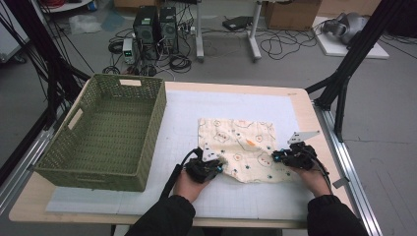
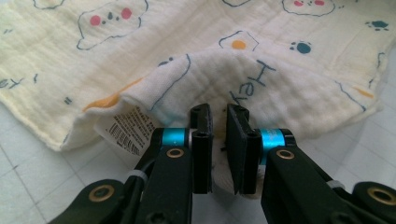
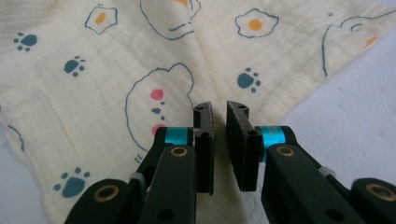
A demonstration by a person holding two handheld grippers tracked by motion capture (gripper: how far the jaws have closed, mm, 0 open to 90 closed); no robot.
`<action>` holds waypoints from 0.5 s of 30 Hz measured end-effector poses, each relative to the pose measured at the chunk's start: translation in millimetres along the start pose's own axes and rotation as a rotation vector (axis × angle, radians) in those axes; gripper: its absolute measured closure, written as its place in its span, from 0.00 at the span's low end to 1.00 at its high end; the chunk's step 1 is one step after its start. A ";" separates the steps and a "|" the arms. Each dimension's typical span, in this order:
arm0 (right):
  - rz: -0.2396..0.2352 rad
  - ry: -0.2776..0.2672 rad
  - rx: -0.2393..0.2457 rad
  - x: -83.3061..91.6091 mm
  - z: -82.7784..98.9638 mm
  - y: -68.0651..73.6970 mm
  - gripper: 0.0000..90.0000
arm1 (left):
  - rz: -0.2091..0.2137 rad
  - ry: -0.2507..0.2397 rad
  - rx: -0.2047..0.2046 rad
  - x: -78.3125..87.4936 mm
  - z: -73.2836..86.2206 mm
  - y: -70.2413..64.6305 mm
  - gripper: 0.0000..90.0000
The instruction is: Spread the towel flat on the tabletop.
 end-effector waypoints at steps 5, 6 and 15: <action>0.000 0.002 0.001 -0.5 -0.4 0.7 0.90 | -0.021 -0.004 -0.035 1.0 -0.1 -0.9 0.99; 0.001 0.001 0.001 -0.4 -0.4 0.8 0.90 | -0.025 -0.001 -0.044 2.2 0.1 -0.7 0.99; -0.023 -0.019 0.002 2.1 -1.5 4.6 0.90 | -0.001 0.036 -0.033 28.8 8.4 9.6 1.00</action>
Point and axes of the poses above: each handheld gripper's, and its own axes: x roughly backward along the jaws, z roughly out of its underside, y roughly to its left, the point moved 5 cm from there along -x, roughly forward along the jaws, and after that the axes turned 14 degrees about -z, right-handed, at the moved point
